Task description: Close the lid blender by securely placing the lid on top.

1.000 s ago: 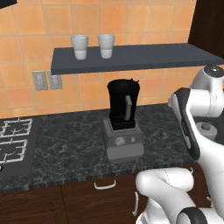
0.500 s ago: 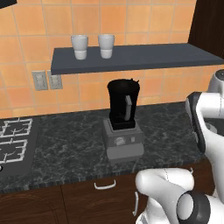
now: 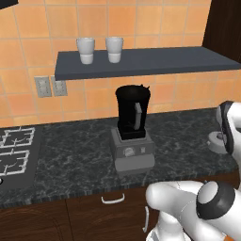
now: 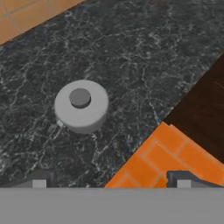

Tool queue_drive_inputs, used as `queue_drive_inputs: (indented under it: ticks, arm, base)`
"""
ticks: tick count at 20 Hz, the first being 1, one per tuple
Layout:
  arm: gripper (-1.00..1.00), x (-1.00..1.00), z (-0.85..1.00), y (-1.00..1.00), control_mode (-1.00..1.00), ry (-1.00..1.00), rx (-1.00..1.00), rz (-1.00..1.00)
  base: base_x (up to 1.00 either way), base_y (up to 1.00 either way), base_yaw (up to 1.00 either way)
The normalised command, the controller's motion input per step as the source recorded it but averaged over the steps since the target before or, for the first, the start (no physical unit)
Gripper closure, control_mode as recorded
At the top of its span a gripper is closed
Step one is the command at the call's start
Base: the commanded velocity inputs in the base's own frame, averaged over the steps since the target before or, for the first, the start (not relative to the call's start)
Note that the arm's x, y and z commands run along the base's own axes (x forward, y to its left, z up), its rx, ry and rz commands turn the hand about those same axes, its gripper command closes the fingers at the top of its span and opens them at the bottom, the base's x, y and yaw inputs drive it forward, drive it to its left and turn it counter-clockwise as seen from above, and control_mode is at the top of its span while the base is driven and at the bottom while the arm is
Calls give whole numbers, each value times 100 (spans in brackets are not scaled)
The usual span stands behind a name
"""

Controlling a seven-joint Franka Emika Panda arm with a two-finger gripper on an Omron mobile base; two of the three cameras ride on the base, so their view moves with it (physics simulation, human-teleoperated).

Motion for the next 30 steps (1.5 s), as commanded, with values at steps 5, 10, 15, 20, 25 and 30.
queue_drive_inputs:
  ticks: [5, 10, 15, 20, 25, 30]
  arm:
    - [-100, 15, -30, -35, -100, 0, 13, 0]
    - [-100, 40, -15, -10, -100, 0, 12, 1]
    - [-100, 43, -23, 0, -100, 2, 6, 2]
    - [-100, 41, -28, -3, -100, 2, 4, 5]
    - [-100, 41, -32, -15, -100, 2, 3, 6]
    - [-100, 30, -24, -23, -100, 3, 2, 5]
  base:
    - [0, 0, 0]
    - [0, 0, 0]
    - [0, 0, 0]
    - [0, 0, 0]
    - [0, 0, 0]
    - [0, 0, 0]
